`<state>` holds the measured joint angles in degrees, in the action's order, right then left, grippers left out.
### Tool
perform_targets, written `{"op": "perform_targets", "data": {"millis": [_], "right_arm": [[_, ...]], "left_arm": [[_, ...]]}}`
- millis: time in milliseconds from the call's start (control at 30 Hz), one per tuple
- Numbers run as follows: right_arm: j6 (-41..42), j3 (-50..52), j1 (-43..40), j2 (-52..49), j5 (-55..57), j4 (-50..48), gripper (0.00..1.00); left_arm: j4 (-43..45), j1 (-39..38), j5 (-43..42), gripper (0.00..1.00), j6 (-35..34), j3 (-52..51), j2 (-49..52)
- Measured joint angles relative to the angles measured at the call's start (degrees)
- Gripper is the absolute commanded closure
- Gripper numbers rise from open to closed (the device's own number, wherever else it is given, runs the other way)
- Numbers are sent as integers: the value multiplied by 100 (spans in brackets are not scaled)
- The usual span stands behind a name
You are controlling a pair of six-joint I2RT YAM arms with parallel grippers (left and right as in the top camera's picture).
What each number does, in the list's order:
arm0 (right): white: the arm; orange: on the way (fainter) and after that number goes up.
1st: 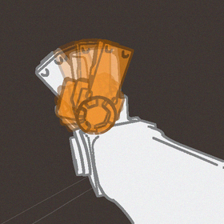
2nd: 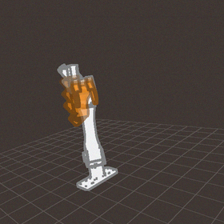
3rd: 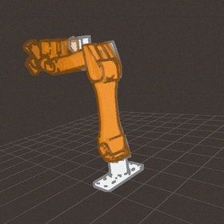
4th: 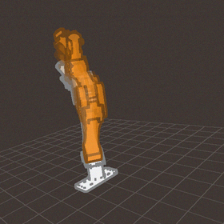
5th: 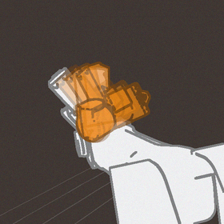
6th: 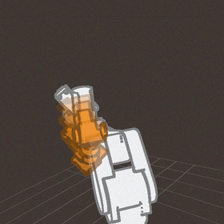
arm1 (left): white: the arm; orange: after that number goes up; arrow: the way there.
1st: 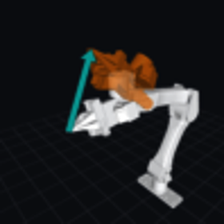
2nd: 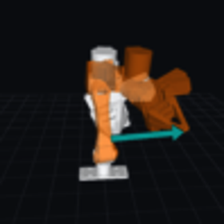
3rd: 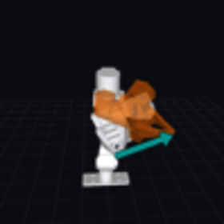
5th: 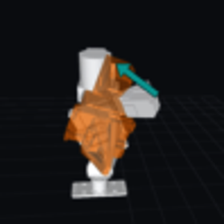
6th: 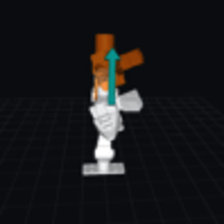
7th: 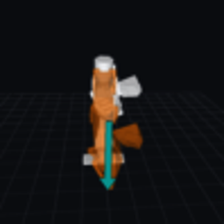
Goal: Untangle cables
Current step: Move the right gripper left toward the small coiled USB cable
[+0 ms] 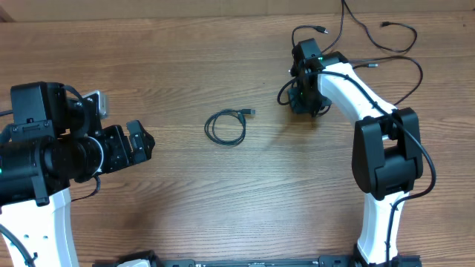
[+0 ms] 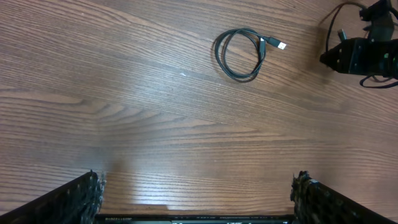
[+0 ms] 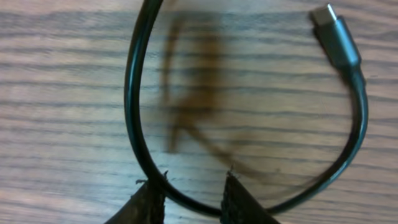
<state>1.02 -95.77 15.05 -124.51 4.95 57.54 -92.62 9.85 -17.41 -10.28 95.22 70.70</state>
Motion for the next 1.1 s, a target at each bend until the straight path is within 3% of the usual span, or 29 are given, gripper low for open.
{"op": "perform_targets", "data": {"millis": [200,433,533,567,600,633,900,1100], "right_arm": [[-275,2,0,0,629,-50,92],[-704,7,-2,0,1220,-101,85],[-780,7,0,0,1375,-127,66],[-732,7,0,0,1405,-122,52],[-686,7,0,0,1429,-98,12],[-710,4,-2,0,1460,-55,0],[-201,-439,4,68,1506,293,0],[365,-734,4,837,1156,680,0]], "left_arm": [[0,0,0,1,0,0,0],[0,0,2,0,0,0,0],[0,0,0,0,0,0,0],[0,0,2,1,0,0,0],[0,0,0,1,0,0,0],[0,0,2,0,0,0,0],[4,0,2,1,0,0,0],[4,0,-63,0,0,0,-2]]}}
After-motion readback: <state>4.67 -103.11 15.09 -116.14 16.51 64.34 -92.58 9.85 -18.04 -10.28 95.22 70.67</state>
